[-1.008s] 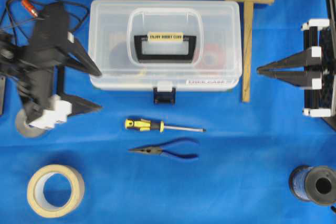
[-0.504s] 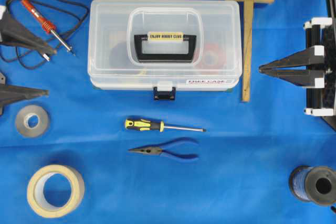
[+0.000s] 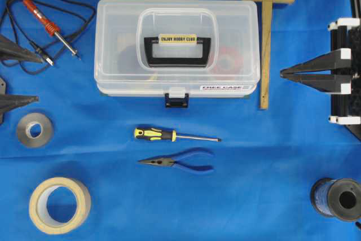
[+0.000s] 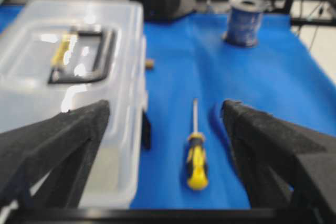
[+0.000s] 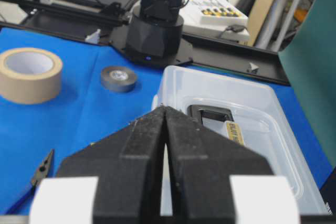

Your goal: Close the tool box with the left arm.

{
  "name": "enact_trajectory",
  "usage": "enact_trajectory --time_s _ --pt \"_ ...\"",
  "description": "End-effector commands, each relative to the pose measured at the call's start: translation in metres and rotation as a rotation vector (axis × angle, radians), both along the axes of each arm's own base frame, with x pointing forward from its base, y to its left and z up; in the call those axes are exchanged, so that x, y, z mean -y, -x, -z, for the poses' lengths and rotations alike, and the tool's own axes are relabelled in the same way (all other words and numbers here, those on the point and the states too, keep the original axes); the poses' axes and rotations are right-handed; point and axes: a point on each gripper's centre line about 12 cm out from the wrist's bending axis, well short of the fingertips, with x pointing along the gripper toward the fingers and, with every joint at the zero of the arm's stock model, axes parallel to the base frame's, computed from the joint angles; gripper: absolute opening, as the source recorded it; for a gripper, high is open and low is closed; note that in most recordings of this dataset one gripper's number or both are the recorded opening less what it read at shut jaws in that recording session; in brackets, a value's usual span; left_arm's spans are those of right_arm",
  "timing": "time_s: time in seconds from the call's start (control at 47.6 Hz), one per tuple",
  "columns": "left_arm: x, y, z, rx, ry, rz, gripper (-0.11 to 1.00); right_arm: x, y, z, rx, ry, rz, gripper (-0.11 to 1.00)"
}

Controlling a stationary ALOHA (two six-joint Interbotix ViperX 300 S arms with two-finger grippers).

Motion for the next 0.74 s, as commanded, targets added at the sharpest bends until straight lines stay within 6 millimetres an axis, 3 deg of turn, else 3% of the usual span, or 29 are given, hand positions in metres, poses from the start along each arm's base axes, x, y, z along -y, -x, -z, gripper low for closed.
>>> enact_trajectory --time_s 0.0,0.252,0.714 --pt "0.000 0.000 0.010 -0.002 0.003 -0.003 0.91 0.000 -0.001 -0.008 0.025 0.001 -0.001 0.00" --pt "-0.001 0.006 0.037 0.000 0.011 -0.008 0.91 0.000 -0.001 -0.008 0.025 0.001 -0.001 0.00" --pt "-0.001 0.006 0.039 -0.010 0.020 -0.008 0.91 0.000 -0.001 -0.006 0.006 0.002 0.000 0.00"
